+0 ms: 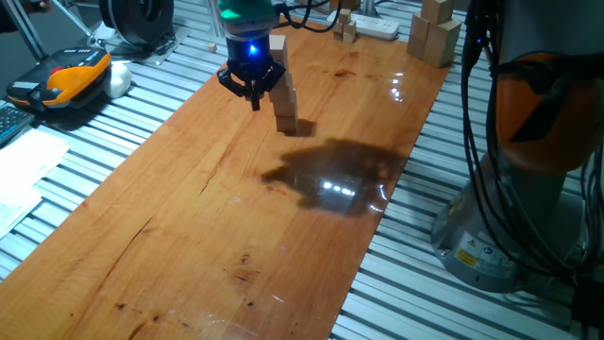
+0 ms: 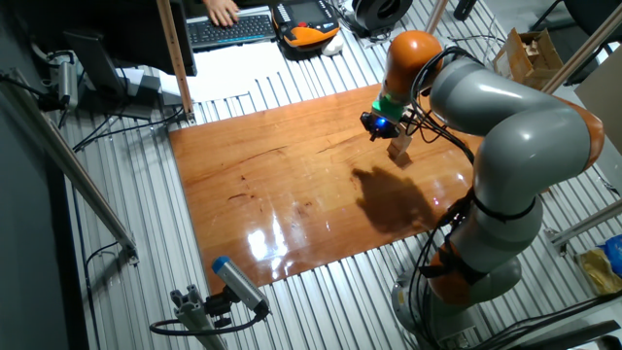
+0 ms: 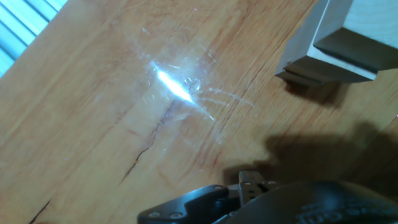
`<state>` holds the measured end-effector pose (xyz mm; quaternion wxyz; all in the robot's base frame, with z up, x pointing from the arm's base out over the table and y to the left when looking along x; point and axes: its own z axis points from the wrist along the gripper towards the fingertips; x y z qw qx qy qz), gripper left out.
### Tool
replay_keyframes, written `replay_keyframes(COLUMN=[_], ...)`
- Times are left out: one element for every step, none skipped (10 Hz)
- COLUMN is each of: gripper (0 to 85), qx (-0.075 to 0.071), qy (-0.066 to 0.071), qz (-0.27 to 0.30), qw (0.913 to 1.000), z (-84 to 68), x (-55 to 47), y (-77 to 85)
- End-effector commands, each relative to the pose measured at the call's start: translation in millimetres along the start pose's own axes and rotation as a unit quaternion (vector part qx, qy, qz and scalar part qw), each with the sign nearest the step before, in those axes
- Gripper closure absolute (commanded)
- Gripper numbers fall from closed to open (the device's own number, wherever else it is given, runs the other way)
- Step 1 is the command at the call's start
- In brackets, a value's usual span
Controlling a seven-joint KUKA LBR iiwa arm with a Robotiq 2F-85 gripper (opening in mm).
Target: Stack the blocks in a vertical line of five
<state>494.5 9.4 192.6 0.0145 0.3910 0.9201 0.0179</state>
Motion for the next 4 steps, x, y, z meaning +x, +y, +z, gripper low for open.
replay_keyframes(gripper=[85.0, 85.0, 85.0, 85.0], qx=[0.0, 0.001, 0.006, 0.009], qy=[0.0, 0.0, -0.004, -0.004], qz=[-0.001, -0.003, -0.007, -0.01], qw=[1.0, 1.0, 0.9999, 0.9999], z=[0.0, 0.0, 0.1, 0.2], x=[0.1, 0.1, -0.1, -0.2], y=[0.0, 0.1, 0.2, 0.3])
